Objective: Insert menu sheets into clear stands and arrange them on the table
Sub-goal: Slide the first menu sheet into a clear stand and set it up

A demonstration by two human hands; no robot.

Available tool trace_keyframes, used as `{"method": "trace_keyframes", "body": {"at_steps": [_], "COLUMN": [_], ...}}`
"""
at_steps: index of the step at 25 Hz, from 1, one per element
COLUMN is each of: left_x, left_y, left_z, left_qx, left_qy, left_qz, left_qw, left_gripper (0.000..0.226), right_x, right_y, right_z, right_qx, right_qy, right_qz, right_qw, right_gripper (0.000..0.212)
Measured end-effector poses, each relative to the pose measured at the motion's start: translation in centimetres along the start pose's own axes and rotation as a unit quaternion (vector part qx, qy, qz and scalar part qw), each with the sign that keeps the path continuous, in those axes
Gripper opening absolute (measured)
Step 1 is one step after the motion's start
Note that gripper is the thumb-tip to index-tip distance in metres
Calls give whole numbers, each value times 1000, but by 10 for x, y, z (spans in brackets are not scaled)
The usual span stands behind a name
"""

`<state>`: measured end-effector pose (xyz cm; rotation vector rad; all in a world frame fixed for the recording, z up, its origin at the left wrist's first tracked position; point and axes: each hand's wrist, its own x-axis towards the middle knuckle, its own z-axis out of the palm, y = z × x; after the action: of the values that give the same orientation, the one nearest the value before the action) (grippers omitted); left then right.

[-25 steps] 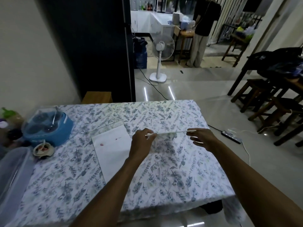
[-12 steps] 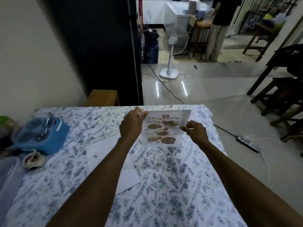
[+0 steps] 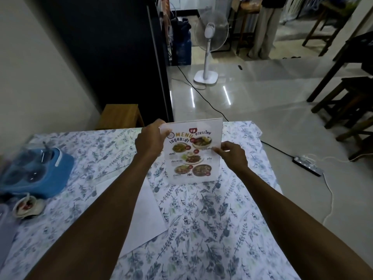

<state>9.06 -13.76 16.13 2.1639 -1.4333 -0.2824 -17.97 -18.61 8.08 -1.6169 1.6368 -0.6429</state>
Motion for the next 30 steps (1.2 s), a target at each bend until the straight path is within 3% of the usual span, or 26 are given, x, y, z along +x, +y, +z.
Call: {"method": "trace_keyframes", "body": {"at_steps": [2, 5, 7, 11, 20, 25, 30], "left_x": [-2, -13, -22, -42, -107, -151, -196], "left_y": [-3, -10, -19, -41, -153, -241, -303], "left_z": [2, 11, 12, 0, -45, -49, -33], "left_qx": [10, 19, 16, 16, 11, -11, -29], "left_qy": [-20, -66, -71, -86, -154, -181, -235], "left_qz": [3, -21, -31, -34, -33, -88, -158], "left_qw": [1000, 997, 997, 996, 988, 980, 959], "left_gripper": [44, 92, 104, 93, 73, 71, 70], "right_x": [-3, -11, -20, -39, -115, -154, -188], "right_y": [-3, -12, -16, -17, -69, -78, -65], "right_z": [1, 4, 10, 21, 135, 220, 263], "right_qx": [-18, -99, -139, -145, -184, -195, -209], "right_qy": [7, -15, -32, -28, -65, -112, -130], "right_qz": [1, 21, 50, 100, 77, 86, 132], "right_qw": [1000, 995, 989, 984, 978, 971, 960], "right_gripper": [40, 53, 59, 62, 62, 59, 60]}}
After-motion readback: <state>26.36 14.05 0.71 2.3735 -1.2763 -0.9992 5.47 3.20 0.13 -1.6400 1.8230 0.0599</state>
